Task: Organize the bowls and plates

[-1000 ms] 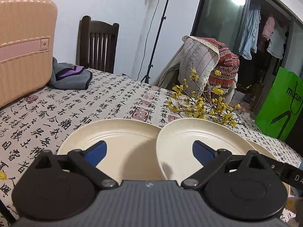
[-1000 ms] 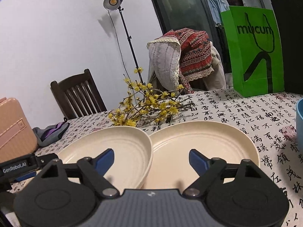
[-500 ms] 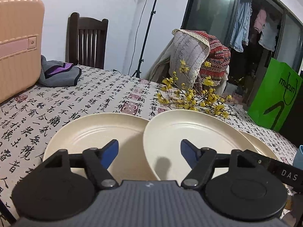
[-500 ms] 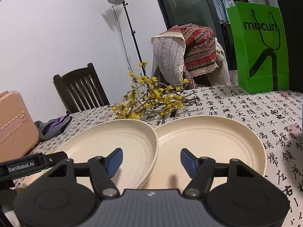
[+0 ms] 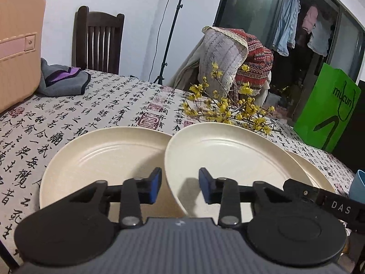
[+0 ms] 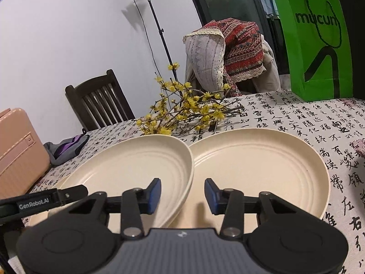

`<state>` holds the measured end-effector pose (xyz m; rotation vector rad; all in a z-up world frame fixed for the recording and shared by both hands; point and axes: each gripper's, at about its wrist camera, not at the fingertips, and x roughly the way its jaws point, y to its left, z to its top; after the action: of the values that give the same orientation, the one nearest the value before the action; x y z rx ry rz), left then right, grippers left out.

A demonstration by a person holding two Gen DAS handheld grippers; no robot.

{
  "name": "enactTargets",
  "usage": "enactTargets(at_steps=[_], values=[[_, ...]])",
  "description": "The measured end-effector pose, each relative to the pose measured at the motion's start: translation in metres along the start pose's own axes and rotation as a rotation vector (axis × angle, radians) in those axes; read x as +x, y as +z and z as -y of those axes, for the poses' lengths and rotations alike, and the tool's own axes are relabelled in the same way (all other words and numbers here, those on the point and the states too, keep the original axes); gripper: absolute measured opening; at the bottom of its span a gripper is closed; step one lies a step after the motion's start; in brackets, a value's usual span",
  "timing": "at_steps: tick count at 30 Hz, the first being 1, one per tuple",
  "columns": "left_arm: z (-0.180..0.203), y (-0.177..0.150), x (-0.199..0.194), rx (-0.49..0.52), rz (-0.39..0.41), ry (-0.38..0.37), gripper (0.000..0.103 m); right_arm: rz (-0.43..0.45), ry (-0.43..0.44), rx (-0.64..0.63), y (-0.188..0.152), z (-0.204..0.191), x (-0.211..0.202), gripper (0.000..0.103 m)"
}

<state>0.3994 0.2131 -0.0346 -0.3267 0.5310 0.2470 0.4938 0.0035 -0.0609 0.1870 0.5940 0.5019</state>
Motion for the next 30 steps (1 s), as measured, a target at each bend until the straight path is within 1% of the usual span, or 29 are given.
enactTargets(at_steps=[5,11,17,30], values=[[-0.0005,0.0005,0.0010,0.002,-0.005,-0.005,0.029,-0.009,0.011,0.009,0.0003,0.0016,0.0013,0.027],[-0.0009,0.0007,0.0013,0.002,-0.005,-0.008,0.029,-0.011,0.029,0.017,-0.0005,0.0018,0.0008,0.019],[-0.0007,0.0006,0.0015,0.005,-0.004,-0.009,0.029,-0.006,0.026,0.021,-0.0003,0.0030,0.0005,0.017],[0.0015,0.0001,-0.0009,0.012,0.002,-0.011,0.028,0.008,0.015,0.009,-0.0011,-0.0002,-0.0034,0.017]])
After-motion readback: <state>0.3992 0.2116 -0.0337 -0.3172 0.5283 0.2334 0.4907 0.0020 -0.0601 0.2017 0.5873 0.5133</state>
